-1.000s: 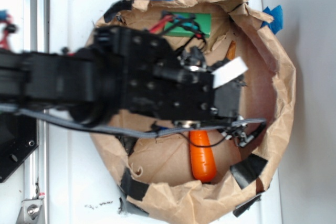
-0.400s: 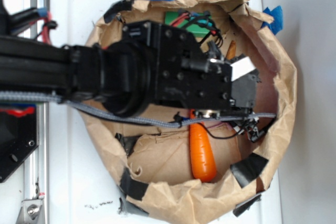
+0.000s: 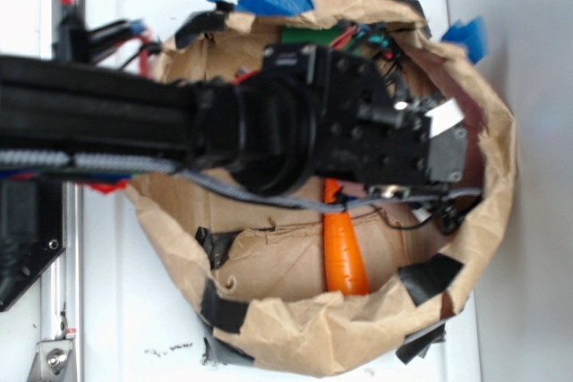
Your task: Grab the shell.
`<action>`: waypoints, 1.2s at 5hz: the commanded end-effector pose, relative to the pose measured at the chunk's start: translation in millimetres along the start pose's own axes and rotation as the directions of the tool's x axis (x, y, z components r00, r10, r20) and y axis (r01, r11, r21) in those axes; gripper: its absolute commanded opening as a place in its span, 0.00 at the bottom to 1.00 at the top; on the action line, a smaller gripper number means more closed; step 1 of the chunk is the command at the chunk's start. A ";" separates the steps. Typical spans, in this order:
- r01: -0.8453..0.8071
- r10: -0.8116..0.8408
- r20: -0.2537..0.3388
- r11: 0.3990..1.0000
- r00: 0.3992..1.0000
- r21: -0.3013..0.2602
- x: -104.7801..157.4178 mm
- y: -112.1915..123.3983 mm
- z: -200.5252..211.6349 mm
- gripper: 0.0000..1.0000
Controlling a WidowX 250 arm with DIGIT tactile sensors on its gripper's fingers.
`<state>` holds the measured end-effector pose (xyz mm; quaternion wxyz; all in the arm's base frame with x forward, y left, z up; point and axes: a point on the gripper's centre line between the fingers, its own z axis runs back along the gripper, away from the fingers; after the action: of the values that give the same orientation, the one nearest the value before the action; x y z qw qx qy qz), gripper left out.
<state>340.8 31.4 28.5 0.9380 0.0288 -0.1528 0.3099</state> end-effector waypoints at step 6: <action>-0.049 0.049 -0.003 0.999 0.999 0.005 8.2 19.7 11.4 0.00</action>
<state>327.5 39.2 24.1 0.9372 0.0284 -0.1304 0.3224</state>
